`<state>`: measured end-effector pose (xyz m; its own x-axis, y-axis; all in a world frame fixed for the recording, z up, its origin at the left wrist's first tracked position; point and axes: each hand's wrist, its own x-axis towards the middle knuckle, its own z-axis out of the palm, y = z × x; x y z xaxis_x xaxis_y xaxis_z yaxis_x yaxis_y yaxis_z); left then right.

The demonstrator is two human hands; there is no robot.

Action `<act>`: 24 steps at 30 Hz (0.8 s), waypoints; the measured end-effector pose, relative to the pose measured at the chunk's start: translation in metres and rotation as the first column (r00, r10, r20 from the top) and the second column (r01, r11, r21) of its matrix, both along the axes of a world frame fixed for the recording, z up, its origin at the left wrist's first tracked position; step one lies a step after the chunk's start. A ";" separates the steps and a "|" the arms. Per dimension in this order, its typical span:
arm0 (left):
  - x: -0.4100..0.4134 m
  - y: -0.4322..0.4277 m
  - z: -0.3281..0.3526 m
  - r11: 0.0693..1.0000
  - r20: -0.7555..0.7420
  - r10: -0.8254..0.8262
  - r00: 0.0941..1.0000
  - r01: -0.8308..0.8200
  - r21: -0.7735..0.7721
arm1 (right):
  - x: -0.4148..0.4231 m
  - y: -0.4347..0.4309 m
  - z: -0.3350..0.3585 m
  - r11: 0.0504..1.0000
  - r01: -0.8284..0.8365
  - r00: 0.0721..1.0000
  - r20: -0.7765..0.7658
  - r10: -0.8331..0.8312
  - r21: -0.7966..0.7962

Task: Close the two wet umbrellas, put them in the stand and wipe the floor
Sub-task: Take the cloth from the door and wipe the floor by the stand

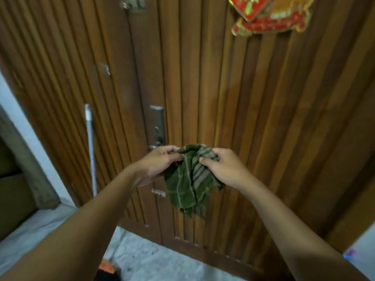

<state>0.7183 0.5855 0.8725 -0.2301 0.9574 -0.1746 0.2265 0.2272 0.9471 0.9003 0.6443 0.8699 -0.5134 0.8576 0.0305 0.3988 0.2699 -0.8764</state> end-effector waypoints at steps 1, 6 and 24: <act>-0.018 -0.009 0.015 1.000 -0.043 0.015 0.999 -0.015 0.023 | -0.015 -0.005 0.014 1.000 0.002 1.000 -0.012 -0.001 0.028; -0.095 -0.042 0.058 0.976 -0.209 0.157 0.965 -0.119 0.182 | -0.091 -0.014 0.055 0.989 -0.018 0.997 -0.074 0.029 0.147; -0.322 0.052 0.102 0.883 -0.296 0.308 0.904 -0.156 0.442 | -0.342 0.121 0.106 0.822 -0.231 0.970 0.058 0.236 0.521</act>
<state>0.3967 0.6374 0.9745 -0.4272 0.8365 0.3432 0.5462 -0.0638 0.8352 0.5586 0.7654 0.9756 -0.6936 0.5679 0.4431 0.2585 0.7705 -0.5827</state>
